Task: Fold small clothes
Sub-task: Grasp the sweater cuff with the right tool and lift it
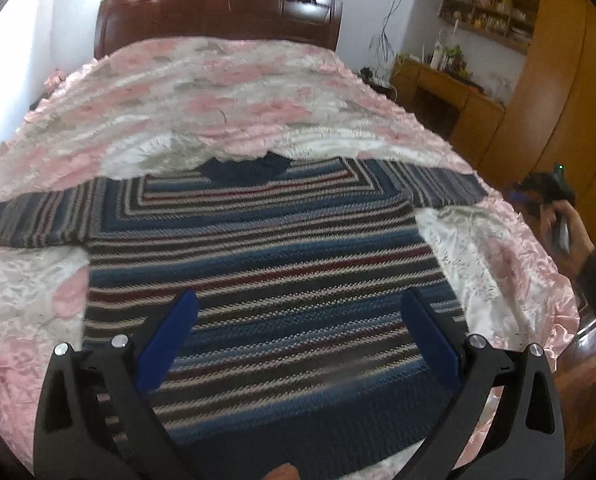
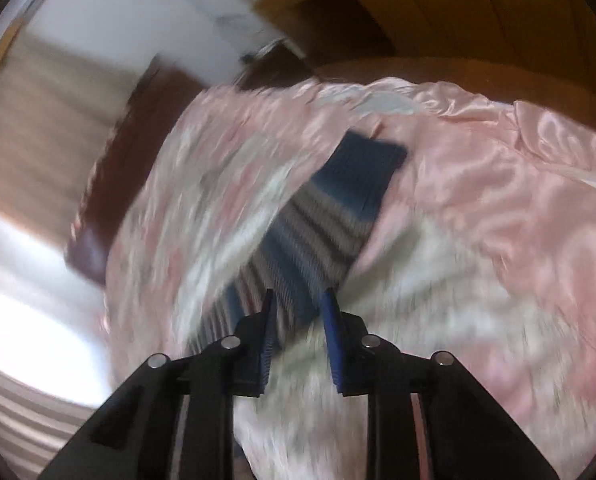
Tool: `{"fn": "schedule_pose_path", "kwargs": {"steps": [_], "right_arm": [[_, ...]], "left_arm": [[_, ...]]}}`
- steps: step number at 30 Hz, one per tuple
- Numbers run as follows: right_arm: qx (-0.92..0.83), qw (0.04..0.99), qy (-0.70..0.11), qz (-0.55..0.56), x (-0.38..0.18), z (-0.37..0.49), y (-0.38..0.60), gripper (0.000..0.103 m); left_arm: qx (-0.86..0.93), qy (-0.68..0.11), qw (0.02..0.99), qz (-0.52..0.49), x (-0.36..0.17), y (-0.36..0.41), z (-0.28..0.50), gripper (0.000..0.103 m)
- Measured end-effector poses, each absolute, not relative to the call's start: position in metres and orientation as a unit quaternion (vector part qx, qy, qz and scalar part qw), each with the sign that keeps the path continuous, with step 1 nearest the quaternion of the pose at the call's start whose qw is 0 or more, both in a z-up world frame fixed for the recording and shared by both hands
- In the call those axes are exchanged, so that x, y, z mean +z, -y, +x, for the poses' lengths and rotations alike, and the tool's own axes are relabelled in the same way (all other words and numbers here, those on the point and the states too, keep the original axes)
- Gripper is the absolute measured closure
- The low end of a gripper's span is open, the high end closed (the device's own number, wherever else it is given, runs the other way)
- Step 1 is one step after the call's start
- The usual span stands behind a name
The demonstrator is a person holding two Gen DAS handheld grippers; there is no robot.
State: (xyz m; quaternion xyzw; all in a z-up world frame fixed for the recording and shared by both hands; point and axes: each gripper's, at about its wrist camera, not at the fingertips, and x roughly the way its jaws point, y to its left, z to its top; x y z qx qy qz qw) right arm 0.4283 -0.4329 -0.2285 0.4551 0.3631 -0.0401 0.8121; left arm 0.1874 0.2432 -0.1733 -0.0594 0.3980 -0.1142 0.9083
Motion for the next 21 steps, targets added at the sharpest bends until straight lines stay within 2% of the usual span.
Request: {"fn": "schedule_pose_path", "kwargs": {"steps": [2,3,8,14,18,21], "right_arm": [[-0.050,0.801,-0.359,0.477,-0.244,0.450,0.454,0.073],[-0.062,0.792,-0.350,0.496,-0.255,0.461,0.467,0.065],[-0.114,0.778,-0.357,0.504,-0.284,0.489,0.496,0.058],[-0.120,0.782,-0.372,0.486,-0.300,0.515,0.504,0.058],[-0.129,0.772,-0.381,0.493,-0.314,0.521,0.502,0.054],[-0.133,0.778,-0.382,0.481,-0.316,0.522,0.499,0.057]], "left_arm": [[-0.115,-0.411,0.902,-0.062,-0.189,-0.239,0.197,0.003],[-0.114,-0.418,0.899,-0.060,-0.196,-0.237,0.201,0.003],[-0.110,-0.439,0.889,-0.062,-0.219,-0.232,0.213,0.003],[-0.123,-0.440,0.886,-0.075,-0.229,-0.229,0.223,0.003],[-0.139,-0.432,0.890,-0.053,-0.235,-0.217,0.229,0.003],[-0.144,-0.429,0.889,-0.066,-0.242,-0.216,0.236,0.003]]}}
